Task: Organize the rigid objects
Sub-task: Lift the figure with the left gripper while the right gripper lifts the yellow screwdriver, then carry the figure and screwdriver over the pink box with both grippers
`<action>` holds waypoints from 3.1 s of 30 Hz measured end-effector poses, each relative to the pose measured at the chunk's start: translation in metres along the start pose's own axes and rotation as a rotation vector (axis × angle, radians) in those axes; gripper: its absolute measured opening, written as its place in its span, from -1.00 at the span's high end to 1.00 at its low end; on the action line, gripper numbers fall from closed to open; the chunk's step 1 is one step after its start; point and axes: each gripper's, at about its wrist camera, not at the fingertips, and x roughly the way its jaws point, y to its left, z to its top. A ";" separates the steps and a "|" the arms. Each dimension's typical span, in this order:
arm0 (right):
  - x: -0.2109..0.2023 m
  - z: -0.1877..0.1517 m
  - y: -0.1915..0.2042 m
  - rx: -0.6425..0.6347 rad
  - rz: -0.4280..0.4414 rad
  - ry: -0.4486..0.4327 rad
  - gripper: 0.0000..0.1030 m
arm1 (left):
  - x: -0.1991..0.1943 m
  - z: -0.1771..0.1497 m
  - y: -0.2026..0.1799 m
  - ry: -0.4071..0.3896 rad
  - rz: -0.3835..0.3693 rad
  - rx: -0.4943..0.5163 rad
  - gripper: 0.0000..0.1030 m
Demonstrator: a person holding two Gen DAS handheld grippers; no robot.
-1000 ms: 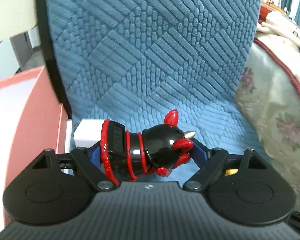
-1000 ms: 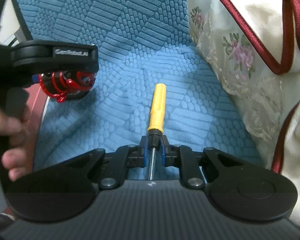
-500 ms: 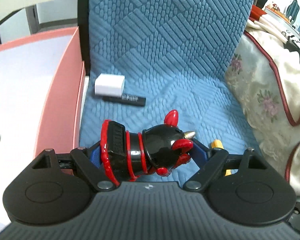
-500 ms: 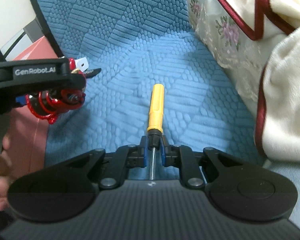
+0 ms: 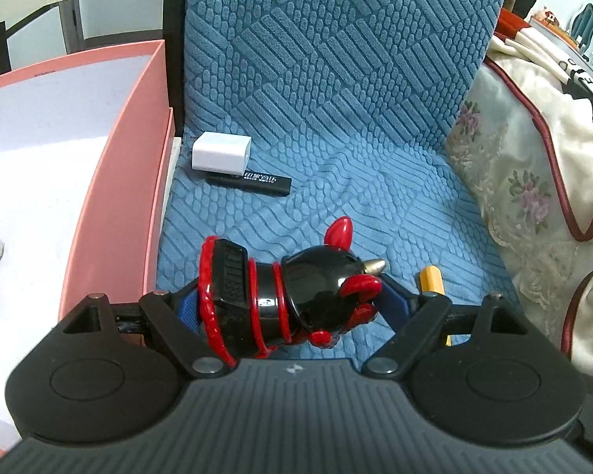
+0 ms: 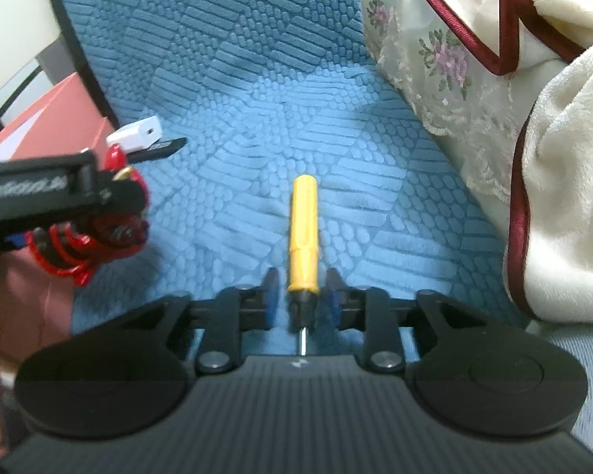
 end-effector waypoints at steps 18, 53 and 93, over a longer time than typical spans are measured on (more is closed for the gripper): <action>0.014 0.008 0.002 -0.017 -0.010 0.002 0.59 | 0.004 0.002 0.000 -0.004 -0.005 -0.017 -0.71; -0.094 0.025 -0.005 -0.064 0.136 -0.131 0.59 | -0.085 -0.004 0.007 -0.109 -0.099 -0.059 -0.71; -0.159 0.044 0.131 -0.268 0.354 -0.189 0.59 | -0.194 0.008 0.122 -0.219 0.020 -0.153 -0.71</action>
